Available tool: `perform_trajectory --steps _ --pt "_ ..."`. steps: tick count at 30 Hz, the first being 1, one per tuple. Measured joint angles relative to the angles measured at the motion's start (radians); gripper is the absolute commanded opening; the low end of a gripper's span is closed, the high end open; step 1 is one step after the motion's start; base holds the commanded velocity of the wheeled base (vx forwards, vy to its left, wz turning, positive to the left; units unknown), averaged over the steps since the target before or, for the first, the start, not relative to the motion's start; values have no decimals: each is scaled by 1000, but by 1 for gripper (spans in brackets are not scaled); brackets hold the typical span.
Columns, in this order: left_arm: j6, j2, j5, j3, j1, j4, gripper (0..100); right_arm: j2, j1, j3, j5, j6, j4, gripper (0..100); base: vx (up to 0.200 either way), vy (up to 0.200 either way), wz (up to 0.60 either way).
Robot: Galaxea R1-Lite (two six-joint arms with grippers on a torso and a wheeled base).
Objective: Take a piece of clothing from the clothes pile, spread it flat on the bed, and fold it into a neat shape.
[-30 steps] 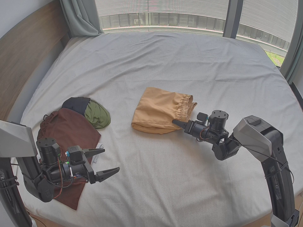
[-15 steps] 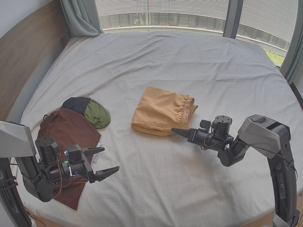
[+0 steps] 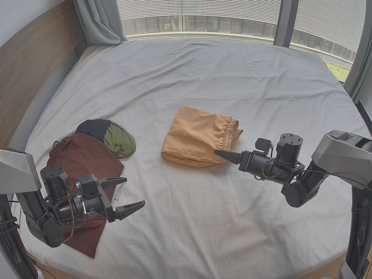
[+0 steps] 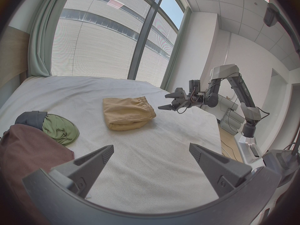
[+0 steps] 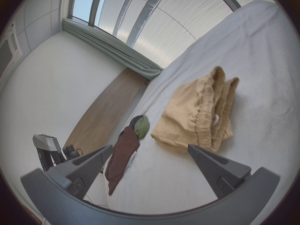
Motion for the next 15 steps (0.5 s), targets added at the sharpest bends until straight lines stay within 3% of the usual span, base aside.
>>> perform_trajectory --steps 15 --pt "-2 -4 -6 -3 5 0 100 66 -13 -379 -6 34 169 100 0 0 0"
